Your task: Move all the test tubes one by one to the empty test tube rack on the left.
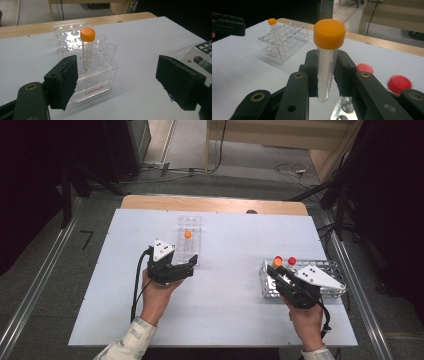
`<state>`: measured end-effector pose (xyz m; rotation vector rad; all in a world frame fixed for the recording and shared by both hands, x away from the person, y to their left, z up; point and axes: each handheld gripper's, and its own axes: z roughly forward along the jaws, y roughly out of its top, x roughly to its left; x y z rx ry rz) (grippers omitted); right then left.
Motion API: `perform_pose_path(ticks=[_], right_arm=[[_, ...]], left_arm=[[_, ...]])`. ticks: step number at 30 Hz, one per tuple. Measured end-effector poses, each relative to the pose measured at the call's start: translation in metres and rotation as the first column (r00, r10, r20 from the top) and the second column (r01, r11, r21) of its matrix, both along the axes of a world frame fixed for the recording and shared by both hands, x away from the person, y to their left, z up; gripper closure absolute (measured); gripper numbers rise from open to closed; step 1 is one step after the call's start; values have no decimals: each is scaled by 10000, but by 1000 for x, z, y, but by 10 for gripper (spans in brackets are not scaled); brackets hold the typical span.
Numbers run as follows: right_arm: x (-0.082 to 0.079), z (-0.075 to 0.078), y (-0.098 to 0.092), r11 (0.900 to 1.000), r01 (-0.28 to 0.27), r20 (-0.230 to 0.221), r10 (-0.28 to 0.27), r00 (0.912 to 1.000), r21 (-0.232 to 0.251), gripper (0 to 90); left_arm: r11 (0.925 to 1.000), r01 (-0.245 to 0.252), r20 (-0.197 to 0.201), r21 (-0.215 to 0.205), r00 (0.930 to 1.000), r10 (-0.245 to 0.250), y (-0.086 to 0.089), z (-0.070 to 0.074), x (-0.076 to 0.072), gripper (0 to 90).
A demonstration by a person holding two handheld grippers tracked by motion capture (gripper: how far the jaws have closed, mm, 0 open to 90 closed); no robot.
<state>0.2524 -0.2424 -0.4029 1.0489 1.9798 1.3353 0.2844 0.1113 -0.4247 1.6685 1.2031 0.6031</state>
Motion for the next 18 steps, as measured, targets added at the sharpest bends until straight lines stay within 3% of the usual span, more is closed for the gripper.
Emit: perform_pose_path(ticks=[13, 18], right_arm=[[12, -17, 68, 9917, -1219, -464, 1199, 9917, -421, 711], [20, -26, 91, 9878, -1473, -741, 1434, 9869, -513, 711]], left_arm=[[9992, 392, -167, -52, 9991, -393, -4, 2, -1, 132], [9979, 629, -41, -147, 9980, -630, -8, 6, -5, 128]])
